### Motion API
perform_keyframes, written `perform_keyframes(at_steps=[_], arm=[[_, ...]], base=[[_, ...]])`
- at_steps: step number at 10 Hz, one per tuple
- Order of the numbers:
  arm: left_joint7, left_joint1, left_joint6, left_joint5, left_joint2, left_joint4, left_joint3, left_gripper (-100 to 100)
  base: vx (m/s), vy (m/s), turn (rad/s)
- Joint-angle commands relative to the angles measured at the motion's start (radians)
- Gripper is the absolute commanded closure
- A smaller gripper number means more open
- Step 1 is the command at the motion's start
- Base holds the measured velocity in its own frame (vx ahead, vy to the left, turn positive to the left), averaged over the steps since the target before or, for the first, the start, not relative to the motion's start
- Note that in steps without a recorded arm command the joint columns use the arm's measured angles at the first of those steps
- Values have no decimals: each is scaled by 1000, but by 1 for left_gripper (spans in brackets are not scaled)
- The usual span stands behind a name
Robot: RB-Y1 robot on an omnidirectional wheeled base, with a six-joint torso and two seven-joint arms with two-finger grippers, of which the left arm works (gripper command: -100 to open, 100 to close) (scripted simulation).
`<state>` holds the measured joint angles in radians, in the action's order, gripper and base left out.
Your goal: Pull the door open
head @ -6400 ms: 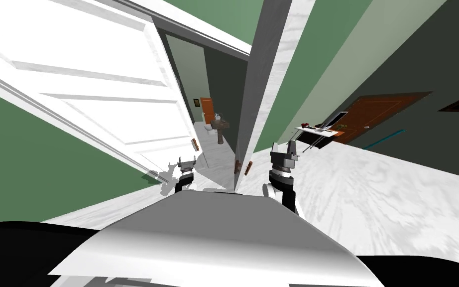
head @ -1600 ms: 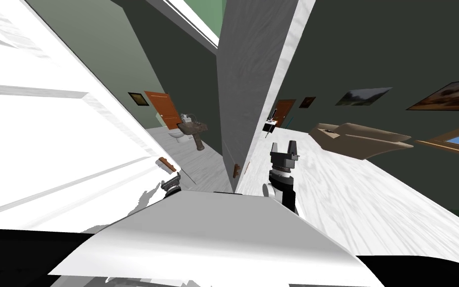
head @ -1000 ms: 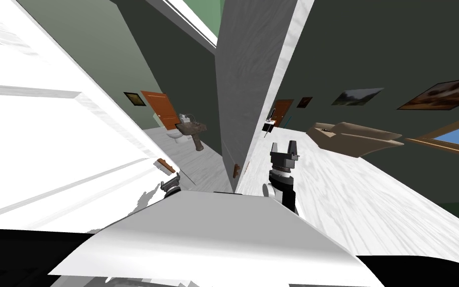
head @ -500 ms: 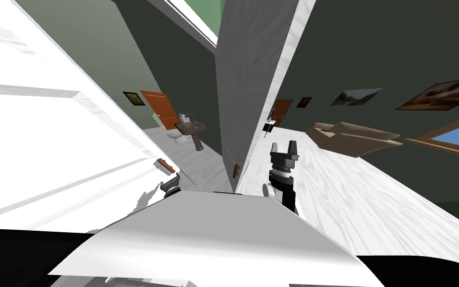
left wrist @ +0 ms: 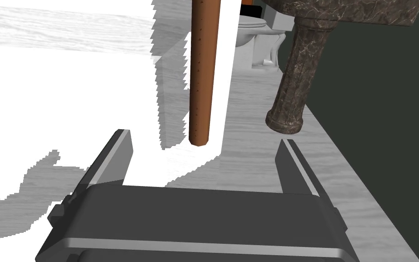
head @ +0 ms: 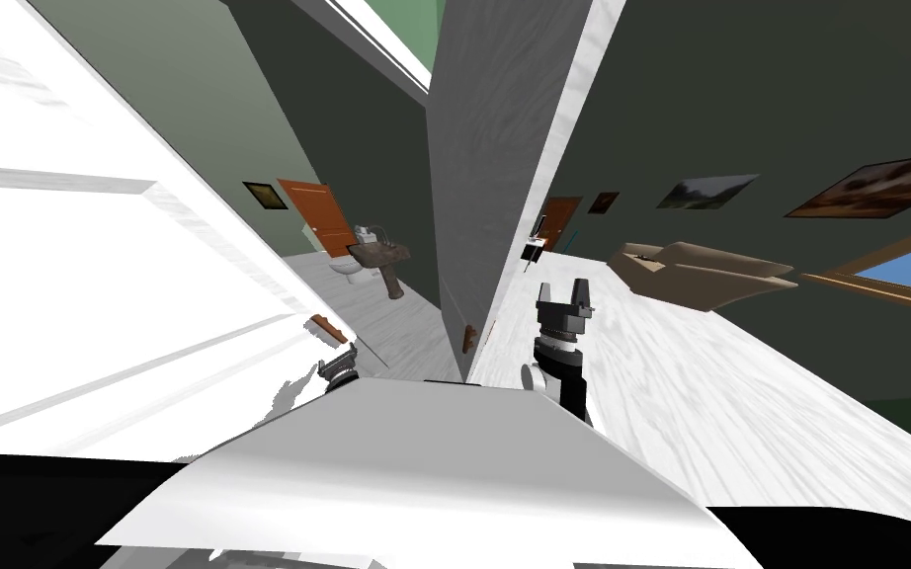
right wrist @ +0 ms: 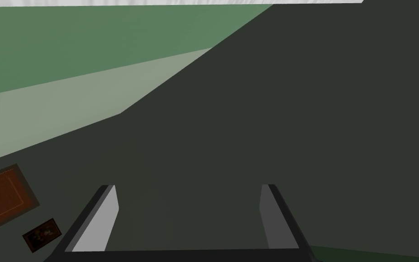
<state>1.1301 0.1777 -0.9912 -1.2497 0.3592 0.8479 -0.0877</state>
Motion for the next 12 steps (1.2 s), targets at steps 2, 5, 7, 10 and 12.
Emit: perform_keyframes(at_steps=[2, 5, 7, 10, 12], arm=[[0, 0, 0, 0, 0, 0, 0, -100], [66, 8, -9, -8, 24, -67, 17, -100], [101, 13, -13, -12, 37, -102, 26, -100], [161, 20, -21, -19, 59, -162, 40, -100], [161, 20, -21, -19, 59, -162, 40, -100]], base=[[-13, 21, 11], [62, -13, -196], [77, -29, -187], [59, 16, -194], [7, 8, -34]])
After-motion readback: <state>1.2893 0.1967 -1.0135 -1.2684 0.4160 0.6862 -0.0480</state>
